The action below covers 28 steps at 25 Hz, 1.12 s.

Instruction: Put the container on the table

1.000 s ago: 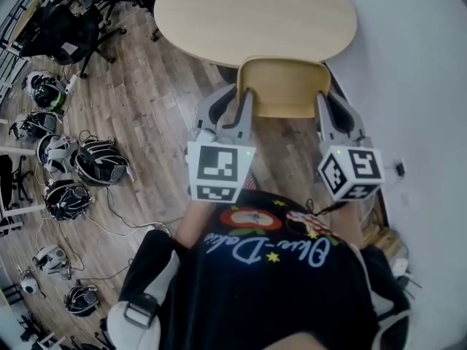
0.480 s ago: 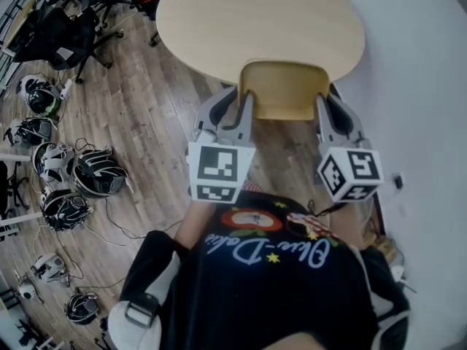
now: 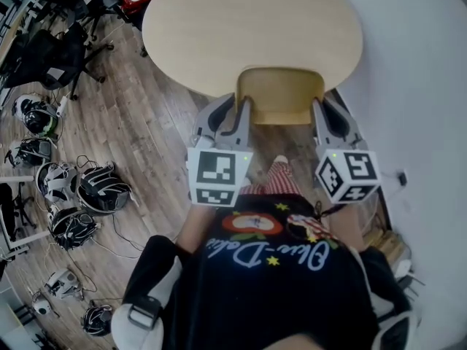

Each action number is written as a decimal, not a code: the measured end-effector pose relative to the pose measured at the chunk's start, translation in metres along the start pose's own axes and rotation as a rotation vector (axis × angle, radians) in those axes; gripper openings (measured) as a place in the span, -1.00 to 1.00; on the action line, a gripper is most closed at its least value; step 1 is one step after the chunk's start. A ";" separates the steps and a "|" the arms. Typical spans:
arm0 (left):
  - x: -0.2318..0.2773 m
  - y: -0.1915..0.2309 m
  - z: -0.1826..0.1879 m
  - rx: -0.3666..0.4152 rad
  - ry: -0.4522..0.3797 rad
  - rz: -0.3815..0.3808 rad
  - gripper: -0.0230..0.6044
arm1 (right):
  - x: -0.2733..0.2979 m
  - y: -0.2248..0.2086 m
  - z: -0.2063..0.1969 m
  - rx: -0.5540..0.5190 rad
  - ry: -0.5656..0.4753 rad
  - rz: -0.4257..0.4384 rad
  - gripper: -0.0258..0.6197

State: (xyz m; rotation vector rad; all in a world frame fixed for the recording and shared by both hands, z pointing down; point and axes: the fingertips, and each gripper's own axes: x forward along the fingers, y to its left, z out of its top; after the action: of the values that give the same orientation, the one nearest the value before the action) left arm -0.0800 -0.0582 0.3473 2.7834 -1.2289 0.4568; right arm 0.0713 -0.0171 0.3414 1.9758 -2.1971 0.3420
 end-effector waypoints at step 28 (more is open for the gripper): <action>0.201 0.033 0.038 -0.082 0.108 0.096 -0.75 | 0.177 -0.138 0.034 0.016 0.082 0.140 -0.83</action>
State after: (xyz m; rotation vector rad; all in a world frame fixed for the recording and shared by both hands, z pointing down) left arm 0.0330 -0.2306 0.3681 2.6041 -1.3300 0.5434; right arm 0.1894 -0.2095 0.3653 1.7861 -2.2935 0.4525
